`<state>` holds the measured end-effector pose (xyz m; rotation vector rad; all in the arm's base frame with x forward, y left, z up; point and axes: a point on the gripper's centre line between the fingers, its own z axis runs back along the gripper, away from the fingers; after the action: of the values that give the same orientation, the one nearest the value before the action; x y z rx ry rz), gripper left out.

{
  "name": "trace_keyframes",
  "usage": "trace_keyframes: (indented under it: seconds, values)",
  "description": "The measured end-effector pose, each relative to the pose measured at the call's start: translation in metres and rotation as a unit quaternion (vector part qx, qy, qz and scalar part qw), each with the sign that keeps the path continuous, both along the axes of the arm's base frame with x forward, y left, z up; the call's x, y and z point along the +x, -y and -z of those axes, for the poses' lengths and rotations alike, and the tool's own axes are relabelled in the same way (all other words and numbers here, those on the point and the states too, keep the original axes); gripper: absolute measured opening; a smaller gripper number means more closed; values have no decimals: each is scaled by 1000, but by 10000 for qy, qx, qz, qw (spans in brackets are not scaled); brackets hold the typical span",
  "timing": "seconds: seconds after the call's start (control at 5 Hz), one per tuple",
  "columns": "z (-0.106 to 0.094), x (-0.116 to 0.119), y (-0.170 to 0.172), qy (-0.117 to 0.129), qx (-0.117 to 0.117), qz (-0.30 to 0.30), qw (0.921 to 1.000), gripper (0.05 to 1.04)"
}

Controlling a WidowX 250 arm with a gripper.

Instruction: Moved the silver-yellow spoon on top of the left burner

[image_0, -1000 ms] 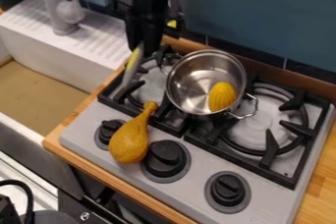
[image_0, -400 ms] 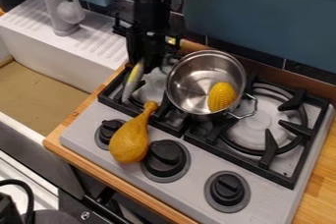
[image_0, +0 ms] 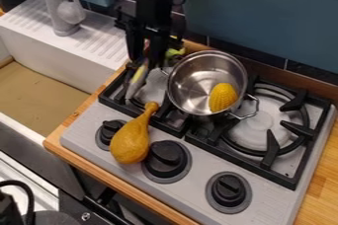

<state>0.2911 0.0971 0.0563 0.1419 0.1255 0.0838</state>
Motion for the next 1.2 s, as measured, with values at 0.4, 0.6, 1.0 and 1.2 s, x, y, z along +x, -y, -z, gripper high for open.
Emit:
trace_keyframes:
  seconds: [0.4,0.6,1.0,1.2]
  values:
    - [-3,-7,-3,-105,-86,66,9999,1000]
    - [-14,-11,-5,-30,-158,82,9998,999]
    - [-37,-26,-17,257,-209,18,9995,999]
    - [-48,-30,-17,448,-253,18,9987,1000]
